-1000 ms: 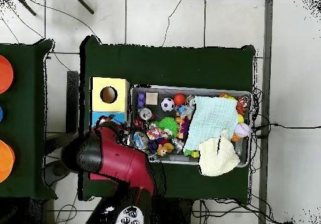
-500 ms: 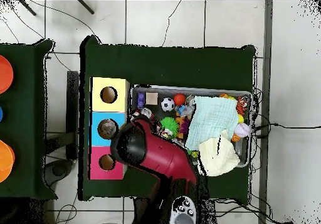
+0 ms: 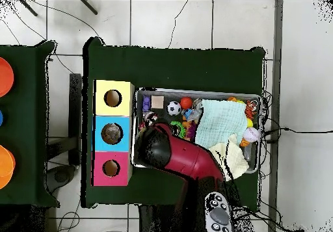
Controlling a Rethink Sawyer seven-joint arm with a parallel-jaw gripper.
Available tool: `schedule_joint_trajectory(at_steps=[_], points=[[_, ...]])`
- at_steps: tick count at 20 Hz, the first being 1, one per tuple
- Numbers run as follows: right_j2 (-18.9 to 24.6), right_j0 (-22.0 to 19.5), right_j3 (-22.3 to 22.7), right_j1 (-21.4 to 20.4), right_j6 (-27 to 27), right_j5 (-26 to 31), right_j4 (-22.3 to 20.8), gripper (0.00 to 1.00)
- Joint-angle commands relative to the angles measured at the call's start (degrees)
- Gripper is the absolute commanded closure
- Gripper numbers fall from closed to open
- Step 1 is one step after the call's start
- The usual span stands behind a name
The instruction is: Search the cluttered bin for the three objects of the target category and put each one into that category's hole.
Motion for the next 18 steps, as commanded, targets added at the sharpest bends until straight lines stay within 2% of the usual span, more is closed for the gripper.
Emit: schedule_joint_trajectory(at_steps=[1, 6, 9, 11, 15, 18], points=[[9.6, -4.5, 1.0, 3.8, 0.2, -3.0, -7.3, 0.0], [11.0, -6.6, 0.3, 5.2, 1.2, -4.2, -10.5, 0.0], [13.6, -9.5, -0.8, 5.2, -1.6, -1.8, -13.4, 0.0], [15.5, -11.9, -1.3, 4.8, -4.4, 0.8, -15.6, 0.0], [21.6, -17.8, -2.0, 3.5, -14.1, 8.5, -22.3, 0.0], [29.9, -24.0, -1.6, 3.5, -21.6, 15.3, -25.8, 0.0]])
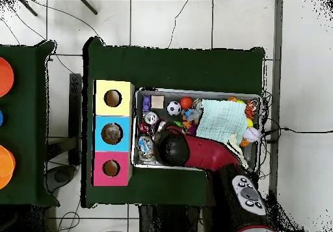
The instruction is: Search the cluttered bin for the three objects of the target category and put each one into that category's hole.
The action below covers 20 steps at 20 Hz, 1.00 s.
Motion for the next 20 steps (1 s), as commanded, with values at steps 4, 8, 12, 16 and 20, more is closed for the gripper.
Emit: schedule_joint_trajectory(at_steps=[4, 8, 12, 16, 20], points=[[25.6, -15.4, -2.3, 2.7, -27.1, 19.7, -12.3, 0.0], [31.1, -19.3, -1.3, 3.3, -28.4, 21.7, -14.8, 0.0], [35.4, -21.5, -1.6, 3.9, -32.8, 23.6, -18.7, 0.0], [38.6, -22.9, -3.3, 5.8, -37.7, 26.9, -21.3, 0.0], [39.3, -23.2, -3.5, 5.4, -37.4, 28.1, -22.1, 0.0]])
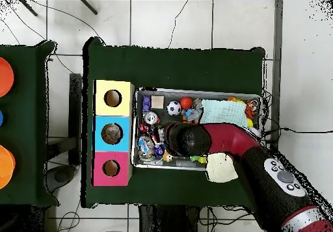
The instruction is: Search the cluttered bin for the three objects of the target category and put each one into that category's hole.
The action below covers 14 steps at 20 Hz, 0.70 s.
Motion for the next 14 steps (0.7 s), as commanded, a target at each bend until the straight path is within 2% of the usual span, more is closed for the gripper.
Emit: schedule_joint_trajectory(at_steps=[1, 5, 14], points=[[8.2, -0.5, -3.5, 1.1, -17.5, 7.3, -5.0, 0.0], [3.5, 2.1, -3.0, -5.0, -9.6, 5.4, -6.3, 0.0], [-0.3, 4.4, -2.3, -13.4, -6.7, 3.8, -11.3, 0.0]])
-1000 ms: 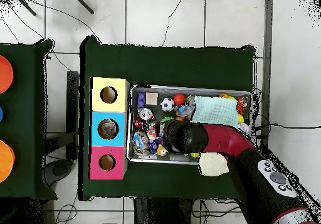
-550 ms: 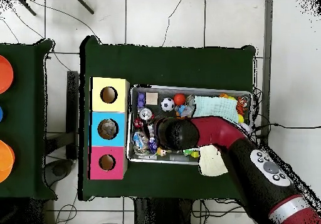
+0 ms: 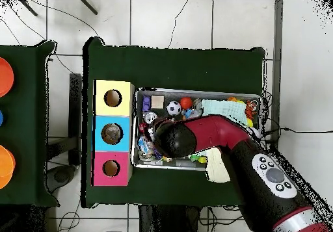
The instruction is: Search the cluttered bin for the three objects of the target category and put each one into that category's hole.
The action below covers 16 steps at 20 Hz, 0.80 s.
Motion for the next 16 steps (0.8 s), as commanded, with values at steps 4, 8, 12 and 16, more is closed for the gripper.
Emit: schedule_joint_trajectory(at_steps=[4, 8, 12, 16], points=[[-3.2, 0.6, -2.7, -8.2, -4.6, 3.6, -7.4, 0.0], [-3.0, -0.2, -2.8, -7.8, -5.1, 3.7, -8.0, 0.0], [-3.1, -0.9, -3.8, -6.0, -6.0, 3.8, -9.1, 0.0], [-3.0, -2.8, -4.9, -3.3, -7.6, 3.3, -10.3, 0.0]])
